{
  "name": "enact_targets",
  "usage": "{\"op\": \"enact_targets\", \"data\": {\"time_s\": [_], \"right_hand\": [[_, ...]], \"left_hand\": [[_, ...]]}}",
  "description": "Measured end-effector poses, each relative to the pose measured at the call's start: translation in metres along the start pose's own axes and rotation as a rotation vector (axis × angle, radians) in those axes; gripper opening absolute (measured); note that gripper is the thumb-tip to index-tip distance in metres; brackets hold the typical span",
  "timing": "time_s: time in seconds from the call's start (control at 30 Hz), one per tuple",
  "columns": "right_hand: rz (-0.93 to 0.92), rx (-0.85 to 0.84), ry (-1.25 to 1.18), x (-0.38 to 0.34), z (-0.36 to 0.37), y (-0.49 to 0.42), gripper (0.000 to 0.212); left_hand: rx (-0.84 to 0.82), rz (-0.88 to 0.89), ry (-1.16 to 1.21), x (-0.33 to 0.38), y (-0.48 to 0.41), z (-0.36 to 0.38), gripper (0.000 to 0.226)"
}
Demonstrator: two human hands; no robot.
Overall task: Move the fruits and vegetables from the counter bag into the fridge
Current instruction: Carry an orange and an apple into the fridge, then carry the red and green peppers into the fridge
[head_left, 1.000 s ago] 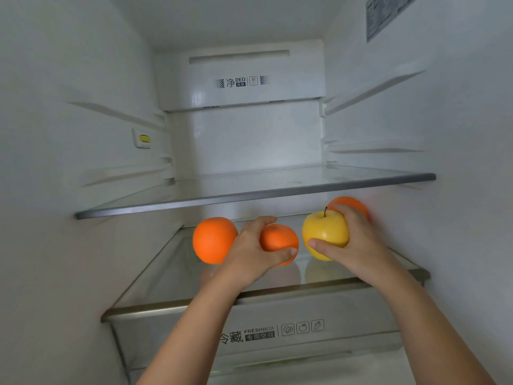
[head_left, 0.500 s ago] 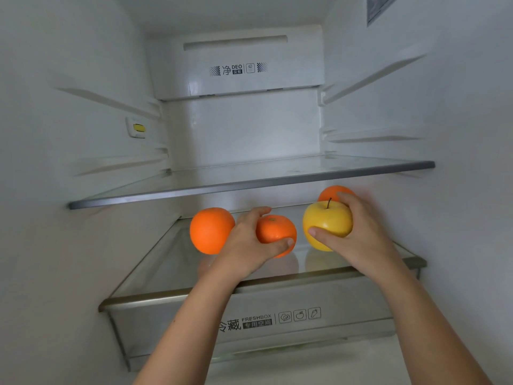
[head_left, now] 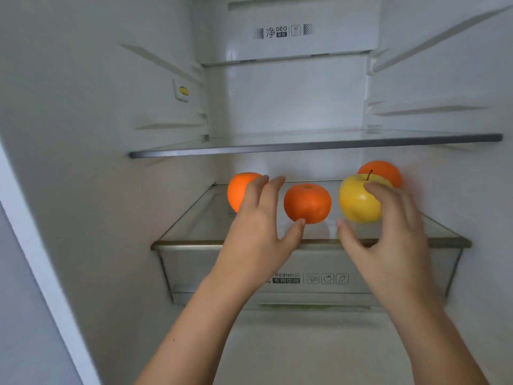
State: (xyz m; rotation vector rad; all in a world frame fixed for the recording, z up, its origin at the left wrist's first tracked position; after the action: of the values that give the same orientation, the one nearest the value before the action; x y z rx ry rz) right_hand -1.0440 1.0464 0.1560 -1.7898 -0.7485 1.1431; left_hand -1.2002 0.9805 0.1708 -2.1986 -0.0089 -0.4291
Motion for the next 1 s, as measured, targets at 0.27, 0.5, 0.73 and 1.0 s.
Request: {"op": "enact_targets", "data": {"time_s": [0.27, 0.5, 0.73, 1.0], "right_hand": [[-0.181, -0.221, -0.089, -0.061, 0.045, 0.053, 0.043], [-0.214, -0.368, -0.314, -0.11, 0.066, 0.097, 0.037], [-0.344, -0.502, -0.374, -0.182, 0.071, 0.147, 0.039], [-0.474, -0.653, -0.554, -0.327, 0.042, 0.229, 0.042]], "left_hand": [[0.114, 0.005, -0.327, -0.004, 0.068, -0.045, 0.04], [0.142, -0.165, -0.504, -0.023, 0.147, -0.083, 0.028], [0.168, -0.35, -0.616, -0.024, 0.222, -0.141, 0.03], [0.276, -0.595, -0.795, -0.007, 0.352, -0.279, 0.033]]}}
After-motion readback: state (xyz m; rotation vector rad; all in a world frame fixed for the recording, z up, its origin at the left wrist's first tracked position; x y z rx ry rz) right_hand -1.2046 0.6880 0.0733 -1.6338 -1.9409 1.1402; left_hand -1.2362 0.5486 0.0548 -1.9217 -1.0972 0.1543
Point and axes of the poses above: each hand's wrist, its own y-axis away from the middle knuckle, its own z-axis out of the palm, x = y × z, the point moved 8 cm from there along -y, towards the middle knuckle, and after that the axes turned 1 degree about z, right-handed, at the moved point
